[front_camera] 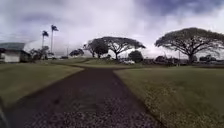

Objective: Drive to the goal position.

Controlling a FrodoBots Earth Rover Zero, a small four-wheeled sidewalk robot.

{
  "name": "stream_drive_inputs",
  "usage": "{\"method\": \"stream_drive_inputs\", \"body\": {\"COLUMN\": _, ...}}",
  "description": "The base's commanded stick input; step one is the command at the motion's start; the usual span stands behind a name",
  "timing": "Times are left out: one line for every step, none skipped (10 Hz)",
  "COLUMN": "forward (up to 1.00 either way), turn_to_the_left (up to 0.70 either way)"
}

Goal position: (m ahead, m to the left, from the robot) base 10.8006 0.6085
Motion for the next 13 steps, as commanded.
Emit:
{"method": "stream_drive_inputs", "body": {"forward": 0.5, "turn_to_the_left": 0.32}}
{"method": "stream_drive_inputs", "body": {"forward": 0.5, "turn_to_the_left": 0.0}}
{"method": "stream_drive_inputs", "body": {"forward": 0.5, "turn_to_the_left": 0.0}}
{"method": "stream_drive_inputs", "body": {"forward": 0.5, "turn_to_the_left": 0.0}}
{"method": "stream_drive_inputs", "body": {"forward": 0.5, "turn_to_the_left": 0.0}}
{"method": "stream_drive_inputs", "body": {"forward": 0.5, "turn_to_the_left": 0.0}}
{"method": "stream_drive_inputs", "body": {"forward": 0.5, "turn_to_the_left": 0.0}}
{"method": "stream_drive_inputs", "body": {"forward": 0.5, "turn_to_the_left": 0.0}}
{"method": "stream_drive_inputs", "body": {"forward": 0.5, "turn_to_the_left": 0.0}}
{"method": "stream_drive_inputs", "body": {"forward": 0.5, "turn_to_the_left": 0.0}}
{"method": "stream_drive_inputs", "body": {"forward": 0.5, "turn_to_the_left": 0.0}}
{"method": "stream_drive_inputs", "body": {"forward": 0.5, "turn_to_the_left": 0.0}}
{"method": "stream_drive_inputs", "body": {"forward": 0.5, "turn_to_the_left": 0.0}}
